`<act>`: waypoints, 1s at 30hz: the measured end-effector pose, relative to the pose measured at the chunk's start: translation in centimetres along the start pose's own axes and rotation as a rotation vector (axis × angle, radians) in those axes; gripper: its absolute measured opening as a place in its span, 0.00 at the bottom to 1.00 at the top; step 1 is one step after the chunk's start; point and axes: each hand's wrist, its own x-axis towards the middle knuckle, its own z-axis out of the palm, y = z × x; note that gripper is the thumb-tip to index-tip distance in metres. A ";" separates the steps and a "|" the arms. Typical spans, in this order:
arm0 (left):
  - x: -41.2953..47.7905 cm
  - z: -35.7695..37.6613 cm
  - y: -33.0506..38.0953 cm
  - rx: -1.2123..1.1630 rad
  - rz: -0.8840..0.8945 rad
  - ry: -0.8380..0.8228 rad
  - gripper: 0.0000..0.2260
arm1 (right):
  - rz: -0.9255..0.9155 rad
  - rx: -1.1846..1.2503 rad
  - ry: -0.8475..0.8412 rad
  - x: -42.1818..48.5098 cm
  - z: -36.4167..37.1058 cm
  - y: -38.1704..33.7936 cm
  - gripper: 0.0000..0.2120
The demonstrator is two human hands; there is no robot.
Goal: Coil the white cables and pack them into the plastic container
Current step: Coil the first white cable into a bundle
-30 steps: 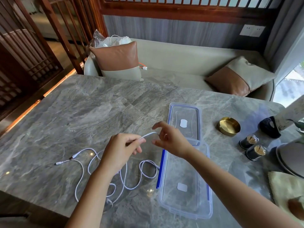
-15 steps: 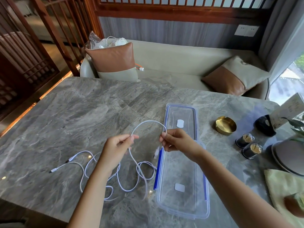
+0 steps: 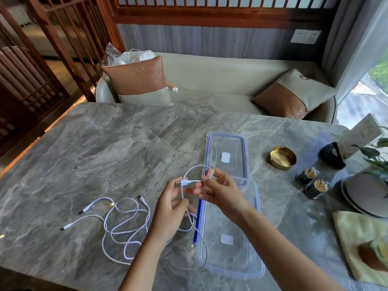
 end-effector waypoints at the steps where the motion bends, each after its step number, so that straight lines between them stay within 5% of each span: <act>1: -0.1 0.3 0.1 -0.017 0.017 0.002 0.23 | -0.007 0.008 0.016 -0.1 0.2 0.3 0.08; 10: 0.4 1.7 0.4 -0.184 -0.020 0.183 0.09 | -0.037 0.012 0.133 -0.5 1.2 1.4 0.13; 14: 0.8 1.5 0.3 -0.201 -0.045 0.236 0.09 | -0.100 -0.296 0.128 -0.6 1.2 0.8 0.08; 17: 0.8 1.2 -0.1 -0.147 -0.075 0.237 0.08 | -0.205 -0.650 0.176 -0.6 0.5 0.1 0.19; 22: 0.9 1.8 -0.2 -0.094 -0.046 0.249 0.11 | -0.410 -1.156 0.062 -0.5 1.1 0.2 0.09; 30: 1.3 2.1 0.0 -0.067 -0.120 0.290 0.12 | -0.394 -1.089 0.048 -0.7 1.1 0.7 0.13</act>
